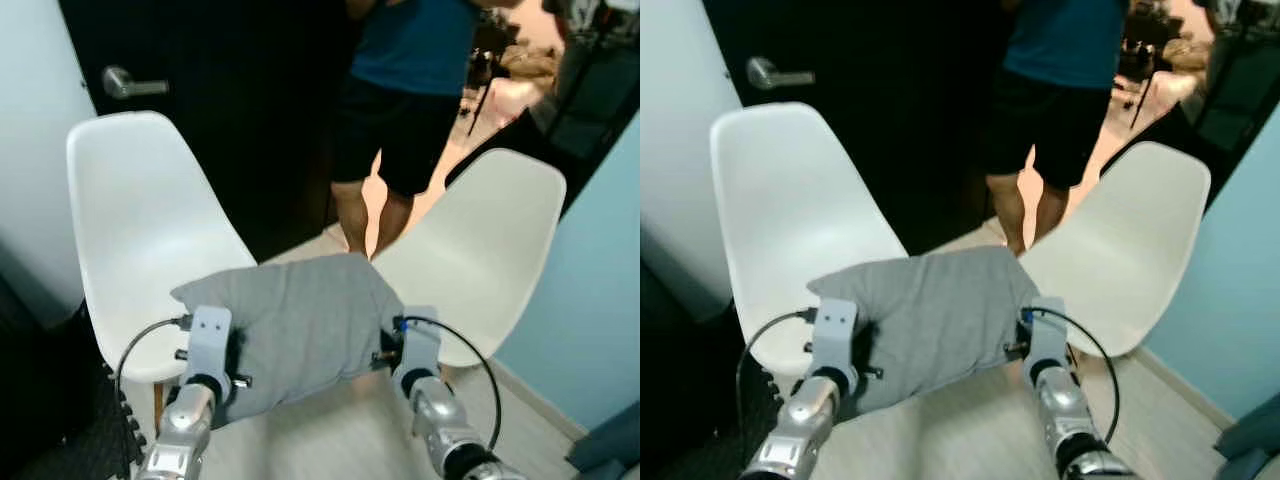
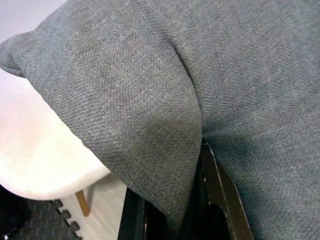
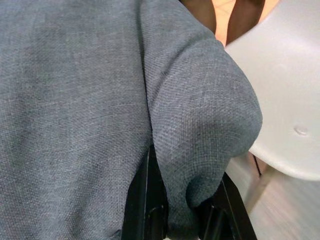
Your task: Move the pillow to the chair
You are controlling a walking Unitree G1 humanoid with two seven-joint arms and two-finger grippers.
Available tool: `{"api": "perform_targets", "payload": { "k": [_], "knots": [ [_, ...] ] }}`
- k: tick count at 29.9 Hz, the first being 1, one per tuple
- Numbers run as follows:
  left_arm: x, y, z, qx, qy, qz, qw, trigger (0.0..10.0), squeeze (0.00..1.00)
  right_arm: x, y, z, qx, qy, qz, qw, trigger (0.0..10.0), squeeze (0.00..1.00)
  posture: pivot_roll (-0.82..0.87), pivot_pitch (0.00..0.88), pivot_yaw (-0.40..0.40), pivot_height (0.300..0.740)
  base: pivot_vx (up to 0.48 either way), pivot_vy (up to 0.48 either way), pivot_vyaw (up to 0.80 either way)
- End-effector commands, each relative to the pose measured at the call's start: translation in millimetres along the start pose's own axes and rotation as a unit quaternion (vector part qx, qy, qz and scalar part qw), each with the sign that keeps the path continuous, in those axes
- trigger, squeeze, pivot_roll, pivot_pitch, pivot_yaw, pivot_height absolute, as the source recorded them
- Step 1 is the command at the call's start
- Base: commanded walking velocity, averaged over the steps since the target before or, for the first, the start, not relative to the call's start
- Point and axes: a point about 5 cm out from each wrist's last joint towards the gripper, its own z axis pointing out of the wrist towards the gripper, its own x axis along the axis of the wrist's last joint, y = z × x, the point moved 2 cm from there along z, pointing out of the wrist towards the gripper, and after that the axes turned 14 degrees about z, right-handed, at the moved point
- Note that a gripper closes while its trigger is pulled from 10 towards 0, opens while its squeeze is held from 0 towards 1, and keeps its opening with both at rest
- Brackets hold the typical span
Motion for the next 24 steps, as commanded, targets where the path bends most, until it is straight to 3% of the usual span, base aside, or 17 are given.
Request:
{"api": "perform_targets", "payload": {
  "k": [1, 24],
  "knots": [
    [11.9, 0.4, 2.6, -0.002, 0.028, 0.002, 1.000, 10.0, 0.00, -3.2, -6.9, -0.3, 0.017, -0.003, -0.003, 1.000, 10.0, 0.00, 0.10, 0.000, -0.054, 0.740, 0.296, 0.000, 0.00],
    [12.7, 0.1, 5.6, -0.006, 0.027, 0.000, 1.000, 10.0, 0.00, 2.7, -1.7, 0.2, 0.001, 0.013, 0.006, 1.000, 10.0, 0.00, 0.09, 0.000, -0.040, 0.740, 0.292, 0.000, -0.71]
  ]
}}
